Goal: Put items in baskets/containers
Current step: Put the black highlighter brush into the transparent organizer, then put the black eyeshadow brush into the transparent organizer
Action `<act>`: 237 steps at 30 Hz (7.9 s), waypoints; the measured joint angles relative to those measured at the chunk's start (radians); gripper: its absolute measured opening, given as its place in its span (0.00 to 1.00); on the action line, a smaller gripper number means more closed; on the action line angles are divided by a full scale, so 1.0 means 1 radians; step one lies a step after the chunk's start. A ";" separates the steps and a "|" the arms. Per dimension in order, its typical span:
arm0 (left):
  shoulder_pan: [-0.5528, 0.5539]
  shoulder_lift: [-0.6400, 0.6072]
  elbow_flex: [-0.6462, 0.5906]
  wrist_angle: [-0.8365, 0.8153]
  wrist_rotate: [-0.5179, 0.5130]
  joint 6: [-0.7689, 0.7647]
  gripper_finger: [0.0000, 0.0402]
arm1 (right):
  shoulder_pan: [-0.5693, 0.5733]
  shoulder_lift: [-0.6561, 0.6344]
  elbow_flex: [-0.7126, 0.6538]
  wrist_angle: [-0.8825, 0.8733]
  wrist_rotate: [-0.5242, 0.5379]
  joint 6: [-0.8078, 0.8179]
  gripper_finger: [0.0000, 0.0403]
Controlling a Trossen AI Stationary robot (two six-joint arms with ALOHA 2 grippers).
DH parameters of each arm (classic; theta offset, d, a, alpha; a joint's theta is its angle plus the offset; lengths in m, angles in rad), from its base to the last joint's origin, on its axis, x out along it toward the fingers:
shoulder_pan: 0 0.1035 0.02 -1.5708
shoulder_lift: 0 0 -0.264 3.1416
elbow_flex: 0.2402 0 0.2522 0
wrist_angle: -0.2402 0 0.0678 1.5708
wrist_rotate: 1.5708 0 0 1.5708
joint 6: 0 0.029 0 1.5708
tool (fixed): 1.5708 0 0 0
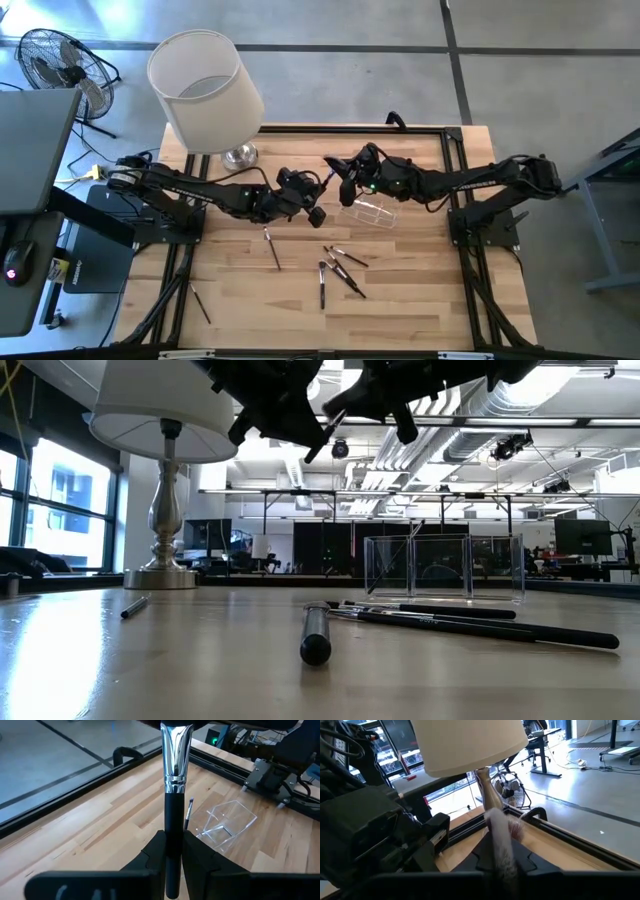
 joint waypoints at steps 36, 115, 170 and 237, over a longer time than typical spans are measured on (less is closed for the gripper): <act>-0.081 -0.132 -0.040 -0.430 -0.167 -0.310 0.35 | 0.132 -0.280 0.000 -0.768 0.319 0.104 0.01; -0.164 -0.151 -0.132 -0.586 0.148 -0.392 0.35 | 0.283 -0.494 -0.243 -0.313 0.381 0.006 0.03; -0.405 0.234 0.118 -1.116 1.076 -0.613 0.35 | 0.452 -0.285 -0.347 -0.591 -0.329 0.456 0.00; -0.510 0.143 0.034 -0.946 0.815 -0.765 0.35 | 0.451 -0.283 -0.345 -0.365 -0.184 0.486 0.01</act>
